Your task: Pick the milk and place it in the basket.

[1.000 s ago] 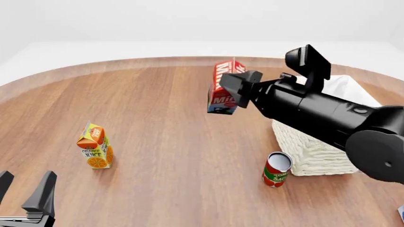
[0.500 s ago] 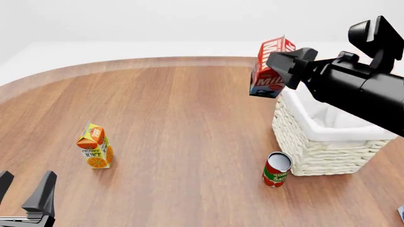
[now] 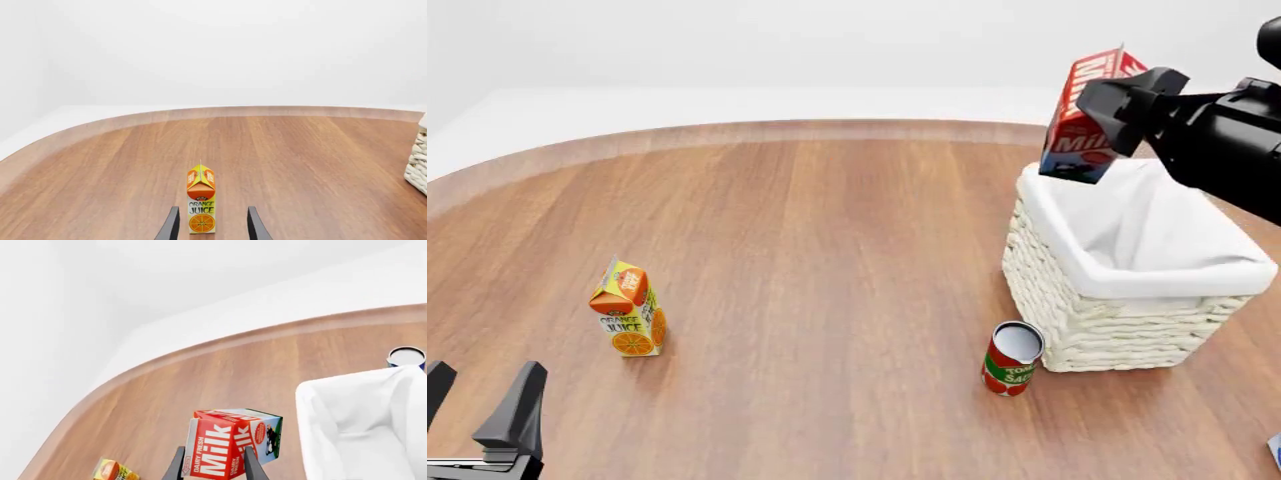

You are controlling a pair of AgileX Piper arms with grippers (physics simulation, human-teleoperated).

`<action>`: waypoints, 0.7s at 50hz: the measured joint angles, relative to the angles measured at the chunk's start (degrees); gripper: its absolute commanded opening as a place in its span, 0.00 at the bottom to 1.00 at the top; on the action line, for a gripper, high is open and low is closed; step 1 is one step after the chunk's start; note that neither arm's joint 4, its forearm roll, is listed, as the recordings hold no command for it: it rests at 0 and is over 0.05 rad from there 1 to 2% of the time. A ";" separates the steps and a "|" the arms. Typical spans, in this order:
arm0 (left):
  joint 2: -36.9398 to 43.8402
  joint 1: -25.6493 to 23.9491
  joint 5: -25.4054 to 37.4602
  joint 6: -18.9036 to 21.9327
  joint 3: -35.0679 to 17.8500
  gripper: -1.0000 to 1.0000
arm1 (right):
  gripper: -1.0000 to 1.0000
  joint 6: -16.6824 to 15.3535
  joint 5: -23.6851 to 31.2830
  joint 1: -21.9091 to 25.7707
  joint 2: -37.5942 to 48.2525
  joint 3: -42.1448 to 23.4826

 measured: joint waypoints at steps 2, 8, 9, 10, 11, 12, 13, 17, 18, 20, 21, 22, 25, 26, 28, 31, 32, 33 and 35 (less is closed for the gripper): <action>0.00 0.00 0.00 0.00 0.00 1.00 | 0.00 -0.08 -0.26 -0.95 0.17 0.23; 0.00 0.00 0.00 0.00 0.00 1.00 | 0.00 -0.05 -1.35 -3.70 0.77 1.28; 0.00 0.00 0.00 0.00 0.00 1.00 | 0.00 -0.07 -1.50 -4.13 0.87 1.41; 0.00 0.00 0.00 0.00 0.00 1.00 | 0.00 0.01 -1.67 -4.55 0.95 1.56; 0.00 0.00 0.00 0.00 0.00 1.00 | 0.00 0.05 -1.81 -4.95 1.02 1.68; 0.00 0.00 0.00 0.00 0.00 1.00 | 0.00 0.04 -1.94 -5.34 1.10 1.76; 0.00 0.00 0.00 0.00 0.00 1.00 | 0.00 0.10 -2.08 -5.71 1.17 1.86; 0.00 0.00 0.00 0.00 0.00 1.00 | 0.00 0.15 -2.48 -7.22 1.63 1.93; 0.00 0.00 0.00 0.00 0.00 1.00 | 0.00 0.13 -2.55 -7.58 1.79 1.86; 0.00 0.00 0.00 0.00 0.00 1.00 | 0.00 0.09 -2.69 -8.27 2.12 1.72; 0.00 0.00 0.00 0.00 0.00 1.00 | 0.00 0.04 -2.76 -8.61 2.32 1.62; 0.00 0.00 0.00 0.00 0.00 1.00 | 0.00 0.00 -2.83 -8.95 2.52 1.53; 0.00 0.00 0.00 0.00 0.00 1.00 | 0.00 -0.06 -3.08 -9.87 3.11 1.31; 0.00 0.00 0.00 0.00 0.00 1.00 | 0.00 -0.05 -3.20 -10.16 3.33 1.26; 0.00 0.00 0.00 0.00 0.00 1.00 | 0.00 0.00 -3.49 -10.76 3.80 1.20; 0.00 0.00 0.00 0.00 0.00 1.00 | 0.00 0.18 -3.94 -11.52 4.59 1.21; 0.00 0.00 0.00 0.00 0.00 1.00 | 0.00 0.24 -4.10 -11.76 4.87 1.23; 0.00 0.00 0.00 0.00 0.00 1.00 | 0.00 0.25 -4.23 -12.03 5.19 1.21; 0.00 0.00 0.00 0.00 0.00 1.00 | 0.00 0.35 -4.51 -12.53 5.82 1.21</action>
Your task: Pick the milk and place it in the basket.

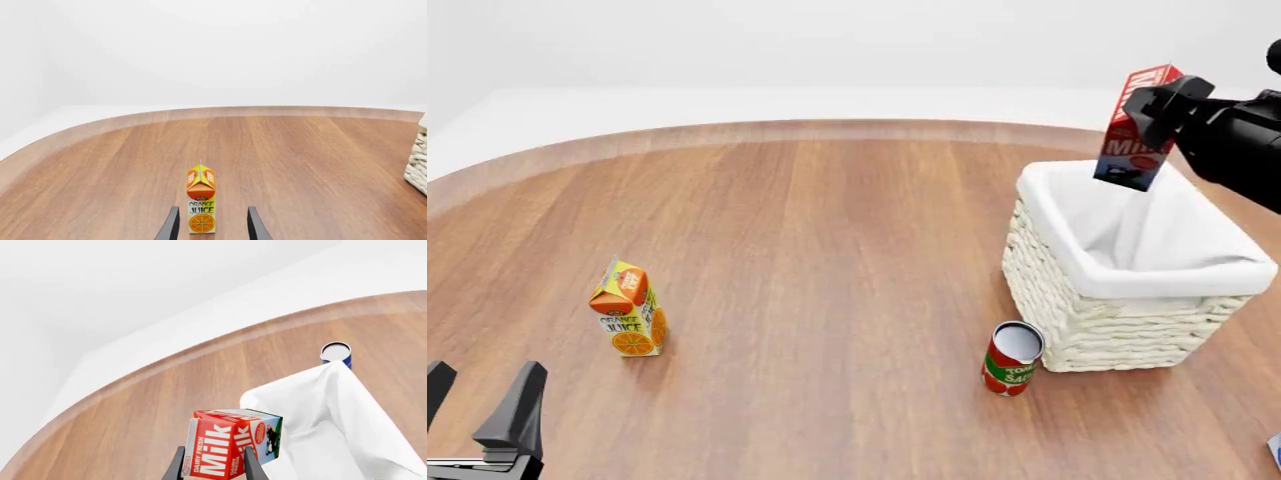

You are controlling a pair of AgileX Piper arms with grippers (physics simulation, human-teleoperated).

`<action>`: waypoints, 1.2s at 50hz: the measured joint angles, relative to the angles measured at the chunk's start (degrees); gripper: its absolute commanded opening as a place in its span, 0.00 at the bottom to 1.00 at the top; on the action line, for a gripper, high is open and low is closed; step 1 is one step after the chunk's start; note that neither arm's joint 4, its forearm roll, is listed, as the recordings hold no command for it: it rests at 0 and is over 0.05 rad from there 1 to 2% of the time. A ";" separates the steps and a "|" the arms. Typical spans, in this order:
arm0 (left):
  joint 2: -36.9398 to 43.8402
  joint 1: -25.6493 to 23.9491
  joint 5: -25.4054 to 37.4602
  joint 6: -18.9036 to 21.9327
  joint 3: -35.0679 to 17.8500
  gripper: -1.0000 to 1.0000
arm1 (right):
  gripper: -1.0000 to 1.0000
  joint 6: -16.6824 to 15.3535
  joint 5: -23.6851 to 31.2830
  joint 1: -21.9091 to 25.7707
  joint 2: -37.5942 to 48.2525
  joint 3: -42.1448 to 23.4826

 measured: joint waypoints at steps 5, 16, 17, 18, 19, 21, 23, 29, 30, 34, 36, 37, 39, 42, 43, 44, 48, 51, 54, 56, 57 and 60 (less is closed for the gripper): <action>0.00 0.00 0.00 0.00 0.00 1.00 | 0.00 0.06 -0.52 -1.21 1.48 -0.19; 0.00 0.00 0.00 0.00 0.00 1.00 | 0.00 -0.20 -1.82 -3.68 4.94 -1.02; 0.00 0.00 0.00 0.00 0.00 1.00 | 0.00 -0.22 -2.00 -3.90 5.28 -1.06; 0.00 0.00 0.00 0.00 0.00 1.00 | 0.00 -0.23 -2.19 -4.11 5.62 -1.09; 0.00 0.00 0.00 0.00 0.00 1.00 | 0.00 -0.23 -2.39 -4.31 5.95 -1.10; 0.00 0.00 0.00 0.00 0.00 1.00 | 0.00 -0.21 -2.81 -4.65 6.61 -1.12; 0.00 0.00 0.00 0.00 0.00 1.00 | 0.00 -0.21 -3.29 -4.96 7.31 -1.11; 0.00 0.00 0.00 0.00 0.00 1.00 | 0.00 -0.18 -4.89 -5.76 9.41 -0.68; 0.00 0.00 0.00 0.00 0.00 1.00 | 0.00 -0.19 -5.16 -5.87 9.75 -0.58; 0.00 0.00 0.00 0.00 0.00 1.00 | 0.00 -0.19 -6.23 -6.32 11.08 -0.20; 0.00 0.00 0.00 0.00 0.00 1.00 | 0.00 -0.21 -6.76 -6.53 11.76 -0.01; 0.00 0.00 0.00 0.00 0.00 1.00 | 0.00 -0.23 -7.02 -6.63 12.09 0.08; 0.00 0.00 0.00 0.00 0.00 1.00 | 0.00 -0.22 -7.52 -6.84 12.70 0.27; 0.00 0.00 0.00 0.00 0.00 1.00 | 0.00 -0.17 -8.35 -7.16 13.62 0.65; 0.00 0.00 0.00 0.00 0.00 1.00 | 0.00 -0.14 -8.63 -7.26 13.93 0.80; 0.00 0.00 0.00 0.00 0.00 1.00 | 0.00 -0.12 -8.89 -7.35 14.22 0.94; 0.00 0.00 0.00 0.00 0.00 1.00 | 0.00 -0.08 -9.77 -7.66 15.30 1.38; 0.00 0.00 0.00 0.00 0.00 1.00 | 0.00 -0.11 -10.25 -7.92 15.99 1.58; 0.00 0.00 0.00 0.00 0.00 1.00 | 0.00 -0.15 -10.59 -8.18 16.55 1.71; 0.00 0.00 0.00 0.00 0.00 1.00 | 0.00 -0.17 -10.76 -8.38 16.87 1.78; 0.00 0.00 0.00 0.00 0.00 1.00 | 0.00 -0.21 -10.82 -8.49 17.02 1.79; 0.00 0.00 0.00 0.00 0.00 1.00 | 0.00 -0.23 -11.03 -8.78 17.50 1.85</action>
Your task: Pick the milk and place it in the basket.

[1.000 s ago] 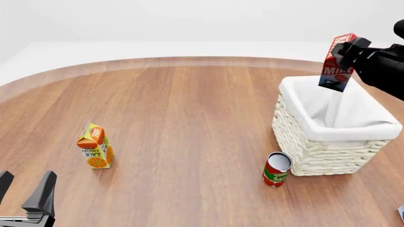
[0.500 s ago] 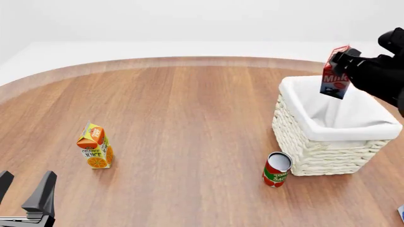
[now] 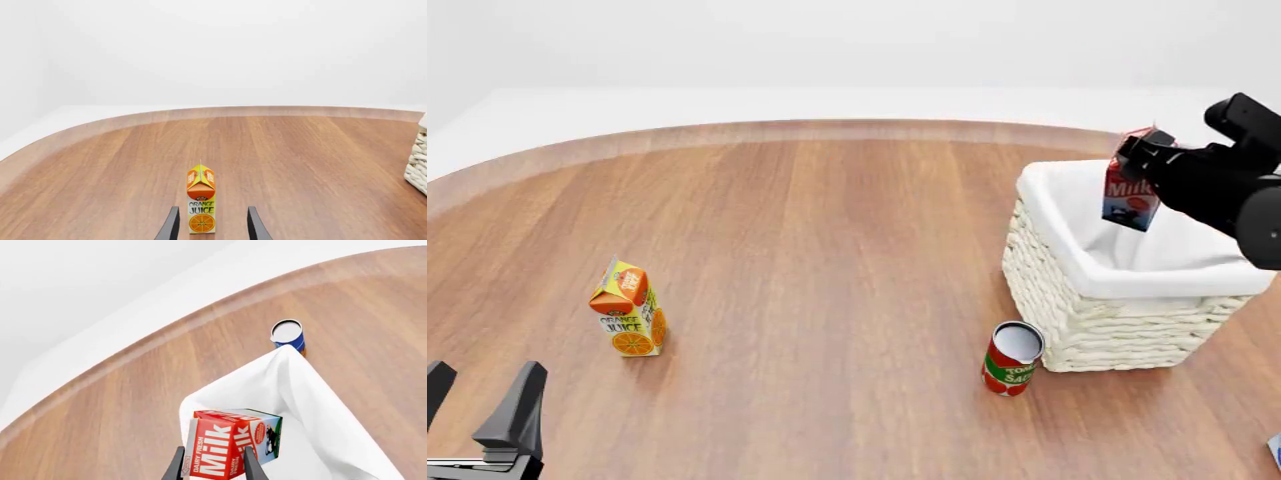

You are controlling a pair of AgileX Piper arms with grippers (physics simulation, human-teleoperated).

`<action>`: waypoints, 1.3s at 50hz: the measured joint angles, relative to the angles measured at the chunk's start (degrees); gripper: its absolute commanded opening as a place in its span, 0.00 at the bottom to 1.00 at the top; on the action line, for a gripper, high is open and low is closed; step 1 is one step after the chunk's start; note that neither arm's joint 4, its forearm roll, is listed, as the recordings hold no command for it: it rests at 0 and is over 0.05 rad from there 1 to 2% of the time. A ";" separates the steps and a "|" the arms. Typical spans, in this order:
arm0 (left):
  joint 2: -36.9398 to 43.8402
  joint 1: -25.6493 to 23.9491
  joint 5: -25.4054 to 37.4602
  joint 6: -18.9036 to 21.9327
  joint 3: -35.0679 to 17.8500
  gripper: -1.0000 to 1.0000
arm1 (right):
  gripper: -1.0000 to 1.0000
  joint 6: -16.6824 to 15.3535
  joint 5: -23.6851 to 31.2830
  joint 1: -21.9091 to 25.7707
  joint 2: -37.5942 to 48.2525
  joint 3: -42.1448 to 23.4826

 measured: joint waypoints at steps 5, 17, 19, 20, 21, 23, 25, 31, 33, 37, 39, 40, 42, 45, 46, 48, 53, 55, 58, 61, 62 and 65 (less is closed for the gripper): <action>0.00 0.00 0.00 0.00 0.00 1.00 | 0.00 0.06 -0.30 -0.32 0.89 -0.01; 0.00 0.00 0.00 0.00 0.00 1.00 | 0.00 0.44 -1.50 -0.51 3.45 0.08; 0.00 0.00 0.00 0.00 0.00 1.00 | 0.00 0.49 -1.69 -0.57 3.82 0.16; 0.00 0.00 0.00 0.00 0.00 1.00 | 0.00 0.49 -1.77 -0.61 3.99 0.20; 0.00 0.00 0.00 0.00 0.00 1.00 | 0.00 0.51 -1.85 -0.65 4.16 0.24; 0.00 0.00 0.00 0.00 0.00 1.00 | 0.00 0.53 -1.98 -0.76 4.48 0.31; 0.00 0.00 0.00 0.00 0.00 1.00 | 0.00 0.55 -2.10 -0.86 4.74 0.39; 0.00 0.00 0.00 0.00 0.00 1.00 | 0.00 0.77 -2.52 -1.17 5.37 0.75; 0.00 0.00 0.00 0.00 0.00 1.00 | 0.00 0.88 -2.68 -1.26 5.56 0.89; 0.00 0.00 0.00 0.00 0.00 1.00 | 0.00 1.44 -3.11 -1.37 5.85 1.27; 0.00 0.00 0.00 0.00 0.00 1.00 | 0.00 1.62 -3.27 -1.37 6.00 1.43; 0.00 0.00 0.00 0.00 0.00 1.00 | 0.00 1.81 -3.41 -1.33 6.07 1.55; 0.00 0.00 0.00 0.00 0.00 1.00 | 0.00 2.08 -3.62 -1.22 6.27 1.74; 0.00 0.00 0.00 0.00 0.00 1.00 | 0.00 2.66 -4.05 -1.05 6.60 2.08; 0.00 0.00 0.00 0.00 0.00 1.00 | 0.00 2.81 -4.18 -0.99 6.72 2.18; 0.00 0.00 0.00 0.00 0.00 1.00 | 0.00 3.04 -4.40 -0.90 7.01 2.30; 0.00 0.00 0.00 0.00 0.00 1.00 | 0.00 3.25 -4.77 -0.73 7.76 2.46; 0.00 0.00 0.00 0.00 0.00 1.00 | 0.00 3.43 -5.00 -0.70 8.06 2.53; 0.00 0.00 0.00 0.00 0.00 1.00 | 0.00 3.43 -5.23 -0.69 8.55 2.53; 0.00 0.00 0.00 0.00 0.00 1.00 | 0.00 3.43 -5.55 -0.68 9.06 2.58; 0.00 0.00 0.00 0.00 0.00 1.00 | 0.00 3.45 -5.68 -0.68 9.24 2.61; 0.00 0.00 0.00 0.00 0.00 1.00 | 0.00 3.50 -6.08 -0.67 9.78 2.72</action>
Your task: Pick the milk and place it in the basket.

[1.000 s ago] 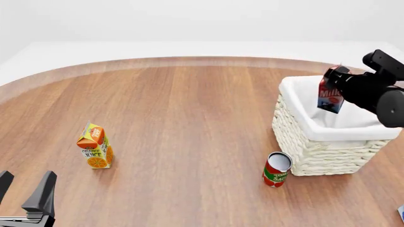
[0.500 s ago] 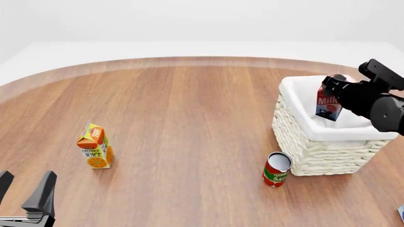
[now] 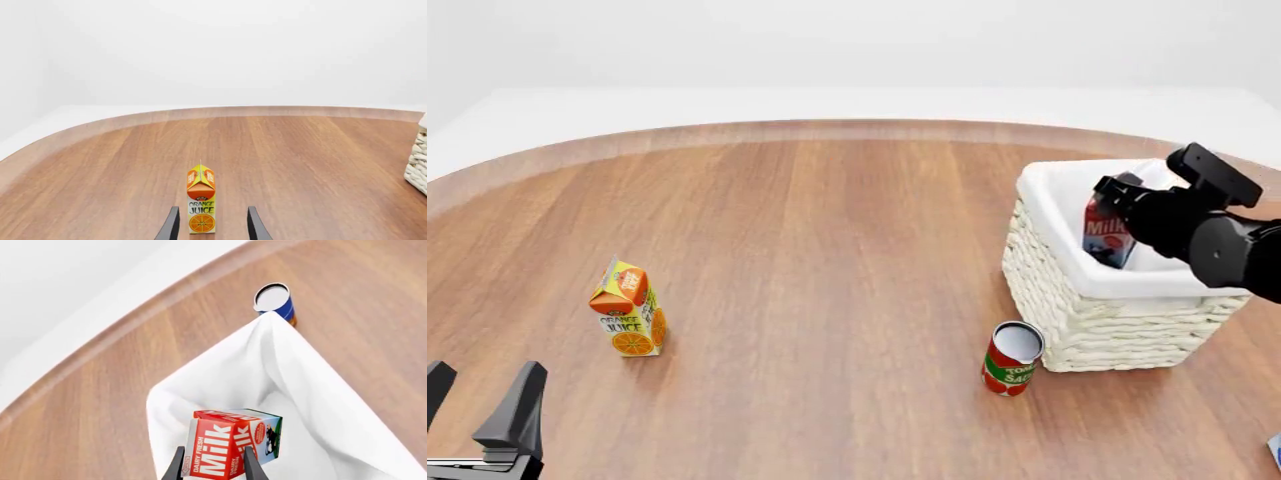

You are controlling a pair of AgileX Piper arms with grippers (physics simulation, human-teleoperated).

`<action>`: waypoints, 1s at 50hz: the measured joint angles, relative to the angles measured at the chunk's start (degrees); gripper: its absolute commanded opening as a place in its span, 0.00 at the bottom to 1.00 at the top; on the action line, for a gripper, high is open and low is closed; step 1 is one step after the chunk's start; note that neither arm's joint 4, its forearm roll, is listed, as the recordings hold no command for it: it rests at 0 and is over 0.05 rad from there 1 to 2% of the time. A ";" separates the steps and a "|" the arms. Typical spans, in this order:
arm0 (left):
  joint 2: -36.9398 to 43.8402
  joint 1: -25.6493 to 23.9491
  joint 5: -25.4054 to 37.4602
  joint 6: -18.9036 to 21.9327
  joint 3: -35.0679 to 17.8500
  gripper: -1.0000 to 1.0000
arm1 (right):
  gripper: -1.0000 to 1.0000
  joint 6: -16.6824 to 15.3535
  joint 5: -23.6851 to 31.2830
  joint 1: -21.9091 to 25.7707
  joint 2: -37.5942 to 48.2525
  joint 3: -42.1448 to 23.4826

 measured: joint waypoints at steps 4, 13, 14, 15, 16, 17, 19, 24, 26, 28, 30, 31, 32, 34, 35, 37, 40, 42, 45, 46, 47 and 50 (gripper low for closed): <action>0.00 0.00 0.00 0.00 0.00 1.00 | 0.00 -0.03 -0.46 0.00 0.72 0.09; 0.00 0.00 0.00 0.00 0.00 1.00 | 0.00 -0.22 -1.36 -0.08 2.44 0.01; 0.00 0.00 0.00 0.00 0.00 1.00 | 0.00 -0.23 -1.48 -0.10 2.64 0.01; 0.00 0.00 0.00 0.00 0.00 1.00 | 0.00 -0.25 -1.57 -0.12 2.82 0.00; 0.00 0.00 0.00 0.00 0.00 1.00 | 0.00 -0.26 -1.66 -0.15 3.00 0.00; 0.00 0.00 0.00 0.00 0.00 1.00 | 0.00 -0.27 -1.75 -0.18 3.16 0.00; 0.00 0.00 0.00 0.00 0.00 1.00 | 0.00 -0.33 -1.88 -0.25 3.47 -0.03; 0.00 0.00 0.00 0.00 0.00 1.00 | 0.00 -0.48 -2.12 -0.45 4.08 -0.12; 0.00 0.00 0.00 0.00 0.00 1.00 | 0.00 -0.56 -2.19 -0.54 4.29 -0.17; 0.00 0.00 0.00 0.00 0.00 1.00 | 0.00 -0.62 -2.28 -0.63 4.51 -0.21; 0.00 0.00 0.00 0.00 0.00 1.00 | 0.00 -0.67 -2.37 -0.71 4.71 -0.25; 0.00 0.00 0.00 0.00 0.00 1.00 | 0.00 -0.70 -2.41 -0.76 4.81 -0.28; 0.00 0.00 0.00 0.00 0.00 1.00 | 0.00 -0.74 -2.44 -0.80 4.89 -0.31; 0.00 0.00 0.00 0.00 0.00 1.00 | 0.00 -0.80 -2.50 -0.87 5.04 -0.37; 0.00 0.00 0.00 0.00 0.00 1.00 | 0.00 -0.83 -2.52 -0.90 5.11 -0.40; 0.00 0.00 0.00 0.00 0.00 1.00 | 0.00 -0.89 -2.55 -0.96 5.24 -0.47; 0.00 0.00 0.00 0.00 0.00 1.00 | 0.00 -0.98 -2.59 -1.06 5.42 -0.56; 0.00 0.00 0.00 0.00 0.00 1.00 | 0.00 -1.01 -2.62 -1.13 5.54 -0.62; 0.00 0.00 0.00 0.00 0.00 1.00 | 0.00 -1.02 -2.63 -1.30 5.76 -0.72; 0.00 0.00 0.00 0.00 0.00 1.00 | 0.00 -1.03 -2.61 -1.37 5.85 -0.77; 0.00 0.00 0.00 0.00 0.00 1.00 | 0.00 -1.06 -2.58 -1.43 5.91 -0.84; 0.00 0.00 0.00 0.00 0.00 1.00 | 1.00 -0.94 -2.55 -1.56 6.01 -1.02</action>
